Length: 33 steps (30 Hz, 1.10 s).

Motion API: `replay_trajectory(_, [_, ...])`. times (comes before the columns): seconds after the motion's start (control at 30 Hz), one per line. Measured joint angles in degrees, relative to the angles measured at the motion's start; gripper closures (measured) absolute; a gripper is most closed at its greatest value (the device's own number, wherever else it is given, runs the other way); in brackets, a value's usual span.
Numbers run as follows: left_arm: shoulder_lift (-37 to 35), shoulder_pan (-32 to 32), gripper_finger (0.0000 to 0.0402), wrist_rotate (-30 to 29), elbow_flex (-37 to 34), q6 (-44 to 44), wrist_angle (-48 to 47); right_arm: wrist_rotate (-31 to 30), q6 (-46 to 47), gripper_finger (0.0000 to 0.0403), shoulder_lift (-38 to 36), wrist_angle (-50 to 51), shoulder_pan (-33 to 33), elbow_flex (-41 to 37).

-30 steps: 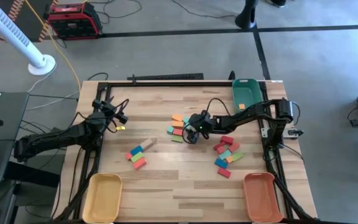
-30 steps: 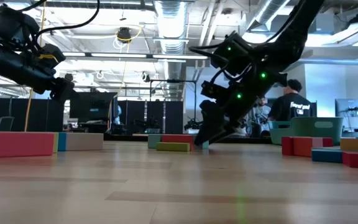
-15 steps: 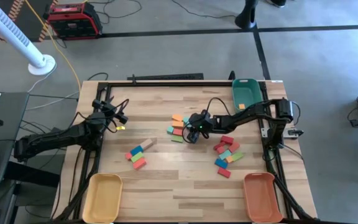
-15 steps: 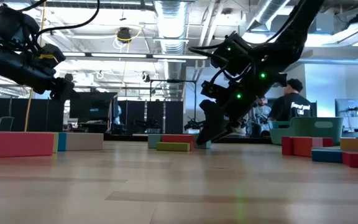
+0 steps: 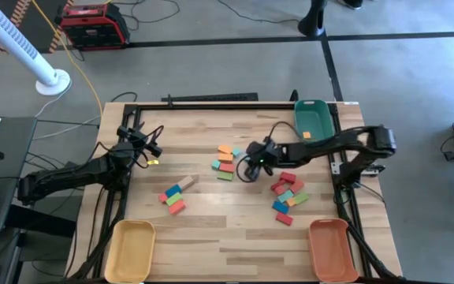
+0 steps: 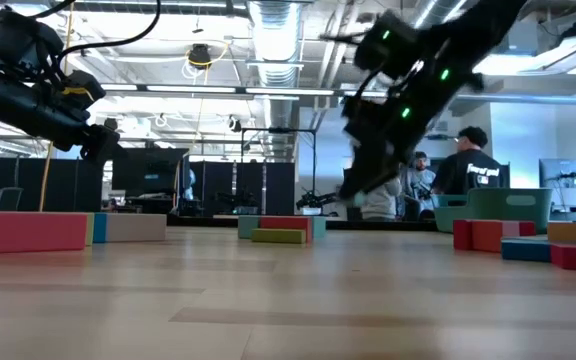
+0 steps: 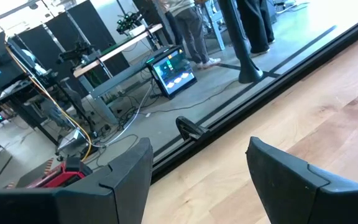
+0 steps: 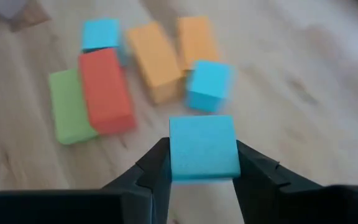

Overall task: Sort blocks by size
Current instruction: Put the blue square block into the green bin

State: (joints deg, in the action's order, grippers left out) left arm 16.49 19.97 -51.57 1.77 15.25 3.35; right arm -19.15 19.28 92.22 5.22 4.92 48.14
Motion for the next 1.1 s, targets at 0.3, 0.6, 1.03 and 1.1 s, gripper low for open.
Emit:
replay_trajectory(0.3, [0.0, 0.0, 0.0154, 0.0, 0.0, 0.0, 0.0, -12.4, 10.8, 0.0243, -21.4, 29.5, 5.1, 0.3])
replay_trajectory(0.6, [0.0, 0.0, 0.0154, 0.0, 0.0, 0.0, 0.0, -14.3, 18.2, 0.0238, -26.5, 50.3, 18.9, 0.2])
replay_trajectory(1.03, [0.0, 0.0, 0.0154, 0.0, 0.0, 0.0, 0.0, -12.4, 9.4, 0.0234, -17.9, 46.1, 35.5, -2.2])
replay_trajectory(1.1, [0.0, 0.0, 0.0154, 0.0, 0.0, 0.0, 0.0, -10.9, 8.3, 0.0232, -17.1, 44.4, 37.2, -3.1])
